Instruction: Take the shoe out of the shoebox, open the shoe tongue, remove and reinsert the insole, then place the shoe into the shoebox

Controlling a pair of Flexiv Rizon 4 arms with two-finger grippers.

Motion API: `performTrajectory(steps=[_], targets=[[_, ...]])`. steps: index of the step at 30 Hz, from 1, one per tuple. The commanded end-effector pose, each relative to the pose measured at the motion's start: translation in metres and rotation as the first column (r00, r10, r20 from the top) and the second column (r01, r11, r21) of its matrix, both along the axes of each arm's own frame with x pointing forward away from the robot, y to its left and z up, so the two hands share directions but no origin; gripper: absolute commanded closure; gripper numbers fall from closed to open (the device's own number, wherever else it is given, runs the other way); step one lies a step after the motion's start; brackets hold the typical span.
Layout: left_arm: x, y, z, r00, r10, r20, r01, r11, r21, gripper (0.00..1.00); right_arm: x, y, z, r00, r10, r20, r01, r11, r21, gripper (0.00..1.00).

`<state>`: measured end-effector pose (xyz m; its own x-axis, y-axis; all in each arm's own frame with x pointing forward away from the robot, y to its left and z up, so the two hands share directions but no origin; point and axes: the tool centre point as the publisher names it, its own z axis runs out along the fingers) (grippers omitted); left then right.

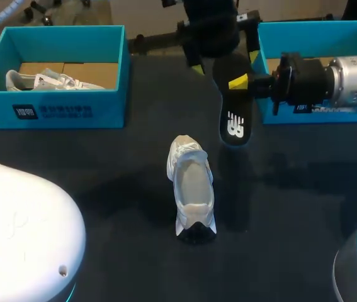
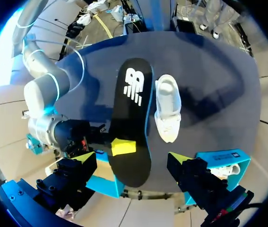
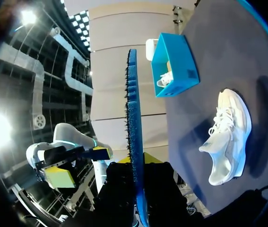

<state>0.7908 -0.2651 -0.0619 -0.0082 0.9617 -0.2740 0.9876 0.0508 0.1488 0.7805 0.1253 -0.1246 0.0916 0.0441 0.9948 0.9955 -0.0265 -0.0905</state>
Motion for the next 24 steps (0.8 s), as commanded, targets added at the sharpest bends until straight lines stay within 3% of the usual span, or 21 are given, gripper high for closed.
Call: performTrajectory(steps=[1, 8, 24], targets=[[0.0057, -0.0113, 0.0059, 1.0, 0.026, -0.018, -0.024, 0.992, 0.127, 0.0, 0.0006, 0.0025, -0.0018, 1.0, -0.003, 0.002, 0.003, 1.0, 0.003, 1.0], [0.0072, -0.0177, 0.007, 0.999, 0.008, -0.032, -0.002, 0.982, 0.187, 0.0, 0.0025, 0.0033, -0.0031, 1.0, -0.004, 0.002, 0.003, 1.0, 0.006, 1.0], [0.0053, -0.0203, 0.0107, 0.999, -0.014, -0.04, 0.02, 0.985, 0.17, 0.0, 0.0066, 0.0017, -0.0029, 1.0, -0.006, 0.007, 0.006, 1.0, 0.006, 1.0]])
